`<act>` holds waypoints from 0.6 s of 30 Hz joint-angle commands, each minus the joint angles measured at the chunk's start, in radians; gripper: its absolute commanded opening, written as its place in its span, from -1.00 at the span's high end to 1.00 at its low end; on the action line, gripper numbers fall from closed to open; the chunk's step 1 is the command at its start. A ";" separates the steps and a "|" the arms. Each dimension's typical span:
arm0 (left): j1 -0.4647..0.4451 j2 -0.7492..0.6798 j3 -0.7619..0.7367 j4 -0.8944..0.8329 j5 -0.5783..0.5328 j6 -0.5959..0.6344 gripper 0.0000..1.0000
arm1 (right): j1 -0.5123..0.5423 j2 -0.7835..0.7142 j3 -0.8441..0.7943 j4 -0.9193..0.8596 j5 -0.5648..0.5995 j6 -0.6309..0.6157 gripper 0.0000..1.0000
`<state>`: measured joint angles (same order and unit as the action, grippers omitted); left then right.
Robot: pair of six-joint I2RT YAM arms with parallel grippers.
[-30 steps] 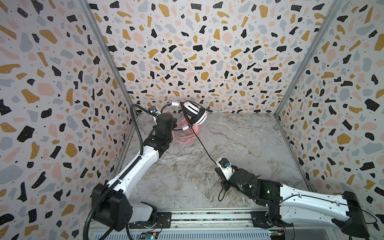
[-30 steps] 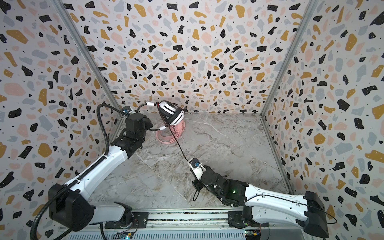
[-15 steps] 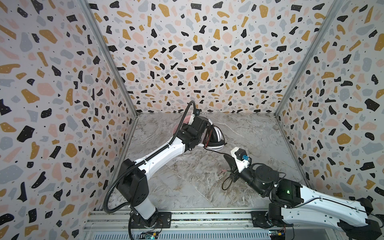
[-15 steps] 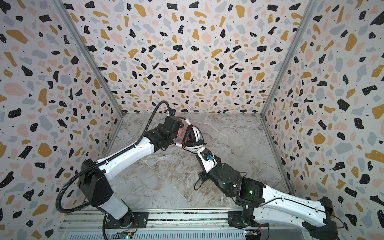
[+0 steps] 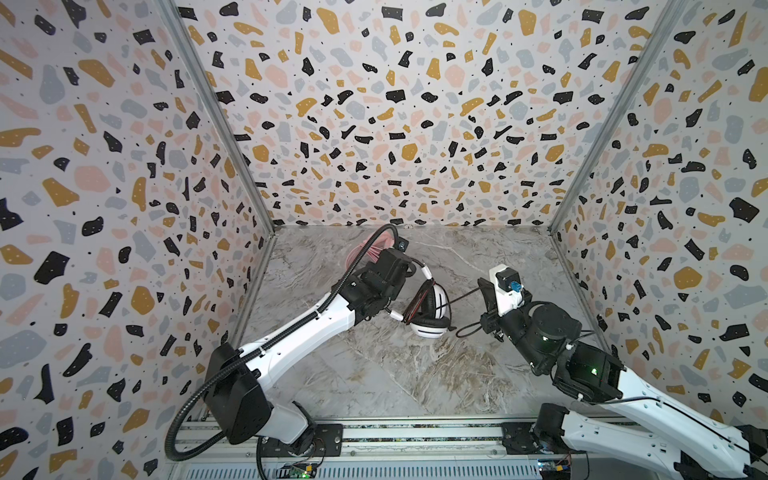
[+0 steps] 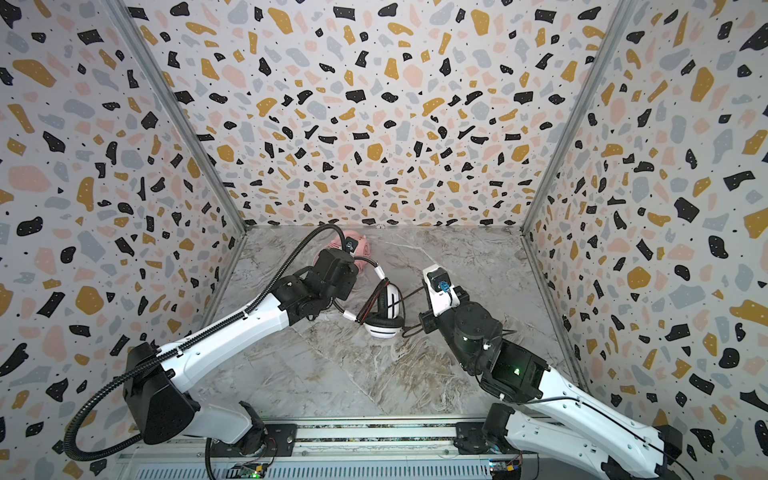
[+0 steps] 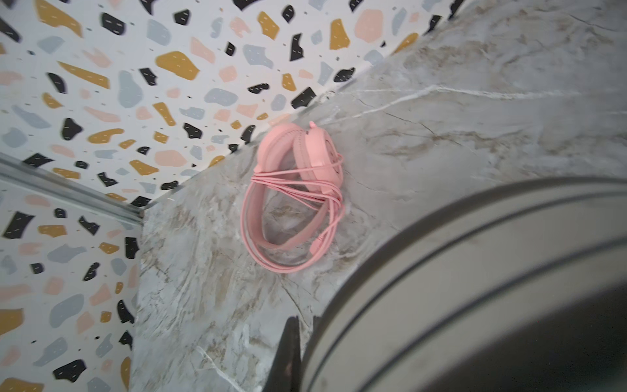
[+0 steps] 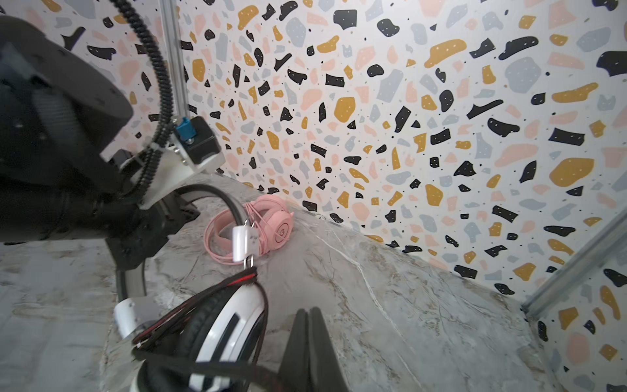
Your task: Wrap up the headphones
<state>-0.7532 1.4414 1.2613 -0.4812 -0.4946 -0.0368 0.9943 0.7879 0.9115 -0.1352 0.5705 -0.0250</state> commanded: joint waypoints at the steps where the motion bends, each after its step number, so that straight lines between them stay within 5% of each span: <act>1: -0.006 -0.058 -0.047 -0.007 0.158 0.038 1.00 | -0.069 0.011 0.056 -0.011 -0.024 -0.025 0.97; 10: -0.009 -0.237 -0.207 0.128 0.478 -0.013 1.00 | -0.249 0.109 0.000 -0.034 -0.159 0.034 1.00; 18: -0.009 -0.319 -0.252 0.201 0.619 -0.087 1.00 | -0.325 0.175 -0.060 0.005 -0.365 0.091 0.99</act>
<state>-0.7620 1.1618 1.0107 -0.3683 -0.0166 -0.0822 0.6956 0.9463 0.8577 -0.1783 0.2790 0.0177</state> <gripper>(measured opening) 0.072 0.045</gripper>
